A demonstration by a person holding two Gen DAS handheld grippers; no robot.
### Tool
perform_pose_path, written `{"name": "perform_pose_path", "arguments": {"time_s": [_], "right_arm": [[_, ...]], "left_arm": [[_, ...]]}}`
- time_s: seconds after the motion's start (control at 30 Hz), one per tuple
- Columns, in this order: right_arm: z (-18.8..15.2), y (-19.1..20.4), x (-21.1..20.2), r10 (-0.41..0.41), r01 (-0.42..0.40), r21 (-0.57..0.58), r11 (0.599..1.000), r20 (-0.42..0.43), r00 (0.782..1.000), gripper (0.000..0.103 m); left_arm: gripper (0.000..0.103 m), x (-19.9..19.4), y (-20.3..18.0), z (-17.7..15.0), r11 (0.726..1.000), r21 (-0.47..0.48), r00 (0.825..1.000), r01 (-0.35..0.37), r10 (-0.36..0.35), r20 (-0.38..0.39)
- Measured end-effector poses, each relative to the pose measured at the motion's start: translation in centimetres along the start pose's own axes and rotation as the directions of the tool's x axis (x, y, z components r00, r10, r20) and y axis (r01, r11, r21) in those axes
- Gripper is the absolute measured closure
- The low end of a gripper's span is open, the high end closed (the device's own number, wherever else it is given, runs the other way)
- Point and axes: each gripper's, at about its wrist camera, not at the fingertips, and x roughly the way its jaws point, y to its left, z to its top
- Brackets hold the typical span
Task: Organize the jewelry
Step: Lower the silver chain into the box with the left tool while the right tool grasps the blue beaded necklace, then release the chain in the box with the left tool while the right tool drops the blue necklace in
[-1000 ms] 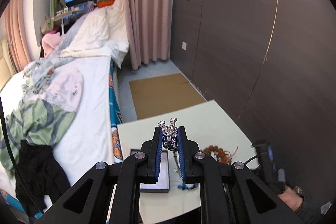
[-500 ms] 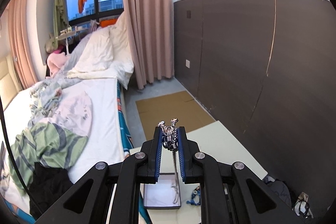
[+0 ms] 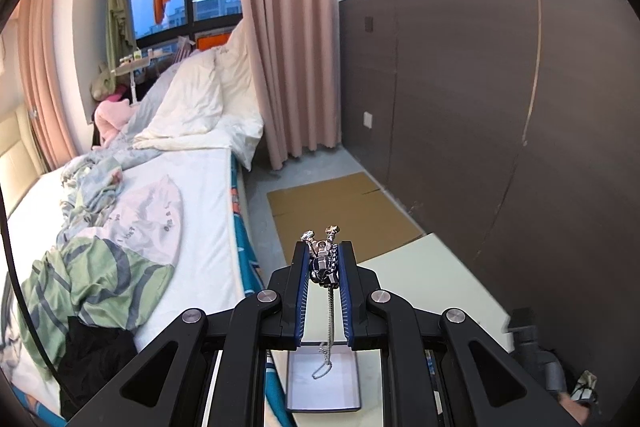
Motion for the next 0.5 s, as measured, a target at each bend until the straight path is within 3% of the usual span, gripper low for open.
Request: {"name": "perform_pose_path", "arguments": {"time_s": [0.5], "right_arm": [[0.4, 0.0, -1.9, -0.056, 0.056, -0.013, 0.998, 0.028, 0.998, 0.098]], "left_arm": [[0.089, 7.4, 0.1, -4.9, 0.989, -0.110, 0.981, 0.095, -0.111, -0.156]]}}
